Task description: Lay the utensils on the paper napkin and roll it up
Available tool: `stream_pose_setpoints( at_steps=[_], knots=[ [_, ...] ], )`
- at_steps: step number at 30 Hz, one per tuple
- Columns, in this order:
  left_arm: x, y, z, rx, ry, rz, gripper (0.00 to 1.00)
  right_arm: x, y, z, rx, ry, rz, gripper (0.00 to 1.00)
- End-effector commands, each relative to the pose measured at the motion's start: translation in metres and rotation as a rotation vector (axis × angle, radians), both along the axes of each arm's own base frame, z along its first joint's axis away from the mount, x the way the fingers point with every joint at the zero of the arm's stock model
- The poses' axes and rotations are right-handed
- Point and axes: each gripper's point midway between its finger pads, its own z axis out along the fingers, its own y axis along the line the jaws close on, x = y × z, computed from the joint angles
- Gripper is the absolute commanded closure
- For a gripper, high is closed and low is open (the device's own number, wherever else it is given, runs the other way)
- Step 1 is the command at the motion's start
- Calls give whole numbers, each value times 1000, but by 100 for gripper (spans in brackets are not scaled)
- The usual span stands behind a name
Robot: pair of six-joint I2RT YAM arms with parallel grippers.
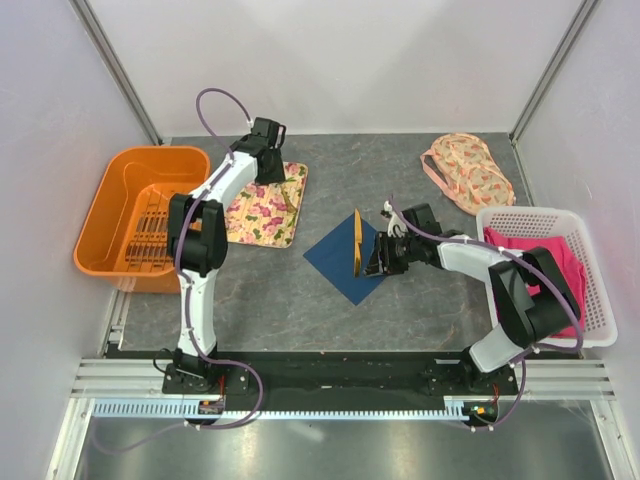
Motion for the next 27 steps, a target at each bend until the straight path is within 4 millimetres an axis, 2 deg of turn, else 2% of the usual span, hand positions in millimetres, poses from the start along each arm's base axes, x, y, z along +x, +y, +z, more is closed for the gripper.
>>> stream_pose_setpoints(
  at_steps=[1,2,4,9,15,17,20,21,22,24,26,27],
  knots=[
    [26,-3,2,-11,-56,57,55,23,10,55,61,-153,26,52],
    [30,-3,5,-7,-68,63,55,24,10,61,60,-167,28,47],
    [35,-5,-3,11,-66,61,55,28,11,73,61,-193,31,43],
    [41,-6,-22,44,-55,66,55,32,9,91,59,-225,25,37],
    [42,-8,-40,77,-39,59,56,29,5,87,40,-216,23,37],
    [40,-6,-42,90,-34,65,59,30,5,88,37,-218,19,36],
    [36,-7,-43,90,-20,39,76,31,4,88,32,-220,16,36],
    [36,-7,-35,82,-29,32,88,32,3,88,31,-220,12,36],
    [35,-10,-32,74,-33,27,93,32,3,87,30,-216,11,36],
    [35,-11,-17,55,-55,30,98,33,2,86,27,-214,8,35],
    [35,-14,-5,30,-69,27,98,34,2,85,26,-211,6,35],
    [34,-17,9,10,-91,26,98,34,2,85,29,-210,7,35]
  ],
)
